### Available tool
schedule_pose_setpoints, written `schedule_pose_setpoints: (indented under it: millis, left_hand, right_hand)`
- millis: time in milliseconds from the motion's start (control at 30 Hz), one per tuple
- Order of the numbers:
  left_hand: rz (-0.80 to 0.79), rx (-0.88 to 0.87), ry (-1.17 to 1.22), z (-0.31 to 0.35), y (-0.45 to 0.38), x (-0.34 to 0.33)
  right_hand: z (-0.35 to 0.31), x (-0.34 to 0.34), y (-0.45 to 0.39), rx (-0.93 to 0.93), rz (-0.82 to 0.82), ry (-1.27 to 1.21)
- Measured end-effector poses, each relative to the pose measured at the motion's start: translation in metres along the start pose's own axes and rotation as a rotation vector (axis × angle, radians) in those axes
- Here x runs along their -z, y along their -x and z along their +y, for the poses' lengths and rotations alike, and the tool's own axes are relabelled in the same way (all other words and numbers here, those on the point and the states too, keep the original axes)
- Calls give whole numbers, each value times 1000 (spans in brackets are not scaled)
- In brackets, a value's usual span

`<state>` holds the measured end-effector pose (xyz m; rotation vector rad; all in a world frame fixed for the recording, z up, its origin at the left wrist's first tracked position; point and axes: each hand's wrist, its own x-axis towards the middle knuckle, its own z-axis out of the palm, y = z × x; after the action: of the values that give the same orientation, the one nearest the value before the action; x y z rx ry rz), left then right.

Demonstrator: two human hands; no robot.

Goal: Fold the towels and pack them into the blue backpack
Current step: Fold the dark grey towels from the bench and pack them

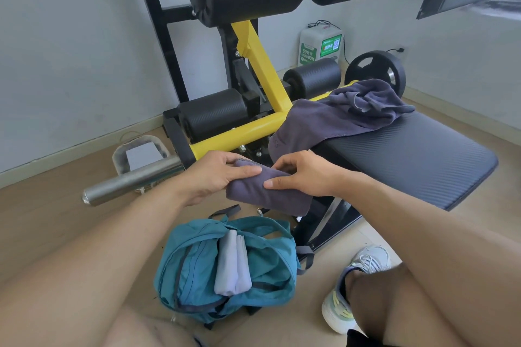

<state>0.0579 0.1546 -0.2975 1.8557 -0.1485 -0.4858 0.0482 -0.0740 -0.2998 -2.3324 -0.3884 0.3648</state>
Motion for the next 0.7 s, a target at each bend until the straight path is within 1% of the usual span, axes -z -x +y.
schedule_pose_setpoints:
  millis: [133,200,267,367,500,600,700]
  left_hand:
    - [28,-49,-68,4,0,5]
    - [46,-47,-86,2,1,5]
    - [64,-21,-83,-4,1,5]
    - [91,70,-85,-19,4,8]
    - [110,199,-64,-41,14,22]
    - [161,285,-190,-68,27,39]
    - [193,407,-363,-97,44,53]
  right_hand:
    - [-4,0,0,-12,-33,9]
    - [-6,-1,0,0,-45,61]
    - [-8,-5,-3,9,-89,110]
    - [-9,-19,-12,9,-182,166]
    - [-6,-40,-32,15,-238,252]
    - [-1,-56,-43,-9,-323,357]
    - [7,-79,-56,-92,-413,478]
